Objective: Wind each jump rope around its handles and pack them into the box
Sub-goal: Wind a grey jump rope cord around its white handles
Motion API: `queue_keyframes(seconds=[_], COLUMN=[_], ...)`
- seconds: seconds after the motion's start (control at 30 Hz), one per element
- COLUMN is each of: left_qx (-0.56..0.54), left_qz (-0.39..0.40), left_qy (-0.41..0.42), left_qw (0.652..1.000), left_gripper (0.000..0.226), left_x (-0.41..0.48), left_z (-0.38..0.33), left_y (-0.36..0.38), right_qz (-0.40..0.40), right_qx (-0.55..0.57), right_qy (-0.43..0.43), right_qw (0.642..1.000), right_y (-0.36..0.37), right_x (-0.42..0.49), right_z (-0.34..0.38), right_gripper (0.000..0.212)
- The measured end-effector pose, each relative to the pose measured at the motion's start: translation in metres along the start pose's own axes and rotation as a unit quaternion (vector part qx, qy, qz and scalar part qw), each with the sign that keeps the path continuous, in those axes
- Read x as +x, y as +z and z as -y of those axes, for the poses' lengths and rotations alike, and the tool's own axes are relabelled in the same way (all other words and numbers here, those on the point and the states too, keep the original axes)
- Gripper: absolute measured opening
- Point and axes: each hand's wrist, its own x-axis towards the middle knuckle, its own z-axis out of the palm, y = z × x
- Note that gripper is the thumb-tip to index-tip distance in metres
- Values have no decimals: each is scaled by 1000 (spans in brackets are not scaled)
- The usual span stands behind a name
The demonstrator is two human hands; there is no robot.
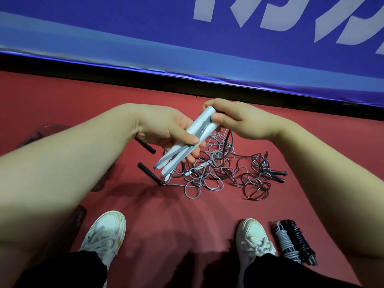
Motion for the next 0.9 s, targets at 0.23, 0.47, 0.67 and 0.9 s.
queue_keyframes(seconds=[0.23,0.47,0.67,0.9], left_qx=[-27,-51,-80,-16], left_qz=[2,-79,-91,-31], left_qy=[32,15,13,7], left_qw=[999,995,993,999], left_gripper=[41,3,4,6], left_x=[-3,10,15,15], left_z=[-16,-16,-14,-12], left_y=[3,20,24,18], right_qz=[3,5,9,47], right_qx=[-27,-75,-107,-162], right_qy=[25,17,9,41], right_qw=[999,997,994,985], right_y=[-6,-6,-8,-34], right_x=[-3,-2,-6,-10], right_z=[-7,-10,-7,6], right_gripper=[19,25,28,30])
